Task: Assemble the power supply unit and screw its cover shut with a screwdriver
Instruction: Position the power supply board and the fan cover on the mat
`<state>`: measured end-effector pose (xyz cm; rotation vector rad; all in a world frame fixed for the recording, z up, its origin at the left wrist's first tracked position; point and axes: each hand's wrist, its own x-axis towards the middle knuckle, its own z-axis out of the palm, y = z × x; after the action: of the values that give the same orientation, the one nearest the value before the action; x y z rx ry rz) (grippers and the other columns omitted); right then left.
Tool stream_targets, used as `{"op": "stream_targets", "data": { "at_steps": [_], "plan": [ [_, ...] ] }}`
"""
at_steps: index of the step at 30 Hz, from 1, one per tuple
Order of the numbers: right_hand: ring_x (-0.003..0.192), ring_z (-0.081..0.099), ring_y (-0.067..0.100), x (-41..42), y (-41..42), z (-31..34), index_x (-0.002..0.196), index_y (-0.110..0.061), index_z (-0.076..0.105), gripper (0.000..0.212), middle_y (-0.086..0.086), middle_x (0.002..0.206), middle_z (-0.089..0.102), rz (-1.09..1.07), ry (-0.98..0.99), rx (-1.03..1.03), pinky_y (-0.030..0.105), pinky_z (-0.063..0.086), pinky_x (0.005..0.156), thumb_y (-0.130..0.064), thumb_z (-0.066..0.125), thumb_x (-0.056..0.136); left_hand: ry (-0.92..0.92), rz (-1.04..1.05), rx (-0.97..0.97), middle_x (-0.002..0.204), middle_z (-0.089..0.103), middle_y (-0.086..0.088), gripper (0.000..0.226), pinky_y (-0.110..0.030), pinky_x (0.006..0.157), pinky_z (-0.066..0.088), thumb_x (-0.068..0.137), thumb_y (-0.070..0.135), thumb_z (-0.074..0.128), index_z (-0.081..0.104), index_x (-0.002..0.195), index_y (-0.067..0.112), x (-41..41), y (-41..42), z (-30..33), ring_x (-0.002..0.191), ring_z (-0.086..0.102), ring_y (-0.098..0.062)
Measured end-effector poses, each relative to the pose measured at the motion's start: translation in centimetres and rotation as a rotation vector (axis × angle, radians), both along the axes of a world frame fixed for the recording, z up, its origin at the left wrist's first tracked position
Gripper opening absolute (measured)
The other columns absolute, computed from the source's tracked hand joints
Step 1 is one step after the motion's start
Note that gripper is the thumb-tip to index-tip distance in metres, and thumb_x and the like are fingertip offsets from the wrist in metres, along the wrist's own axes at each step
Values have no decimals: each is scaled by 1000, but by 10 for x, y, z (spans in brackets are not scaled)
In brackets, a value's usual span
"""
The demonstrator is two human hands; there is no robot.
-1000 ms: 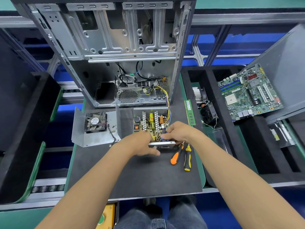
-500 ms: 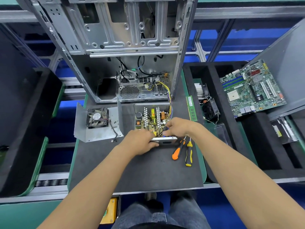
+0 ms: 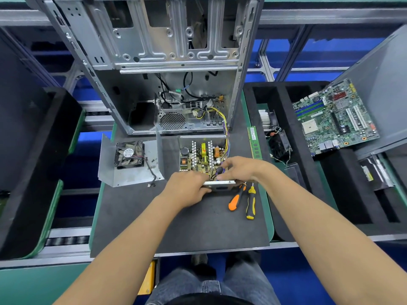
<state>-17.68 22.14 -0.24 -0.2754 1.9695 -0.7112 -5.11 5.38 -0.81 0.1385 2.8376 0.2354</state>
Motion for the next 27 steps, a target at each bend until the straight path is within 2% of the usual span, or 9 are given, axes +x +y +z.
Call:
{"op": "stream_targets", "data": {
  "at_steps": [3, 6, 9, 13, 17, 19, 22, 24, 27],
  "plan": [
    [74, 59, 17, 4, 6, -6, 101, -15, 58, 30, 3, 88, 63, -59, -79, -49, 22, 48, 57, -31, 78, 85, 30, -13, 30, 118, 64, 5, 23, -34, 67, 38, 98, 43, 53, 53, 111, 24, 2, 2, 2, 109, 61, -26],
    [62, 57, 12, 7, 10, -8, 97, -16, 57, 30, 1, 75, 63, -121, -101, -91, 22, 44, 53, -30, 80, 84, 57, -42, 33, 119, 62, 6, 21, -34, 67, 39, 100, 38, 53, 53, 116, 26, 3, 3, 2, 110, 60, -23],
    [52, 53, 8, 10, 11, -4, 102, -16, 57, 38, 1, 76, 63, -113, -36, -67, 22, 43, 51, -36, 81, 81, 54, -50, 70, 120, 63, 5, 20, -36, 73, 44, 99, 33, 54, 56, 118, 26, 1, 3, 2, 111, 59, -23],
    [69, 54, 16, 14, 9, -1, 106, -19, 56, 41, 8, 93, 63, -101, 63, -41, 25, 43, 56, -41, 80, 81, 0, -47, 125, 120, 65, 2, 24, -34, 75, 41, 98, 35, 58, 60, 121, 27, -6, 6, 6, 112, 59, -26],
    [69, 51, 15, 17, 12, 0, 100, -28, 56, 35, -6, 85, 58, -41, 196, 0, 26, 36, 56, -51, 75, 82, -5, -27, 94, 114, 67, -3, 23, -36, 72, 39, 99, 37, 55, 63, 117, 24, -5, 12, 12, 108, 60, -30],
    [71, 60, 15, 18, 16, 1, 103, -29, 59, 30, -7, 90, 66, -49, 229, -24, 26, 44, 58, -53, 67, 88, -9, -12, 90, 113, 67, -4, 23, -36, 72, 40, 100, 37, 53, 64, 115, 23, -3, 13, 15, 106, 61, -30],
    [75, 70, 9, 22, 25, 2, 105, -29, 62, 25, -8, 83, 75, -125, 238, -129, 33, 58, 71, -51, 58, 94, -10, 10, 67, 112, 67, -5, 24, -39, 78, 47, 101, 36, 52, 64, 115, 23, -1, 14, 19, 106, 61, -31],
    [76, 70, 4, 24, 32, 3, 101, -31, 64, 23, -13, 83, 75, -180, 272, -173, 34, 58, 76, -52, 58, 93, -3, 9, 51, 111, 67, -6, 23, -39, 79, 49, 101, 35, 51, 64, 114, 21, 1, 18, 21, 104, 61, -32],
    [82, 69, 6, 25, 32, 9, 91, -36, 66, 16, -15, 84, 74, -236, 364, -202, 26, 52, 68, -50, 59, 92, 24, 19, 54, 108, 67, -7, 22, -38, 76, 46, 102, 33, 51, 63, 109, 16, 3, 23, 23, 102, 62, -32]
  ]
}}
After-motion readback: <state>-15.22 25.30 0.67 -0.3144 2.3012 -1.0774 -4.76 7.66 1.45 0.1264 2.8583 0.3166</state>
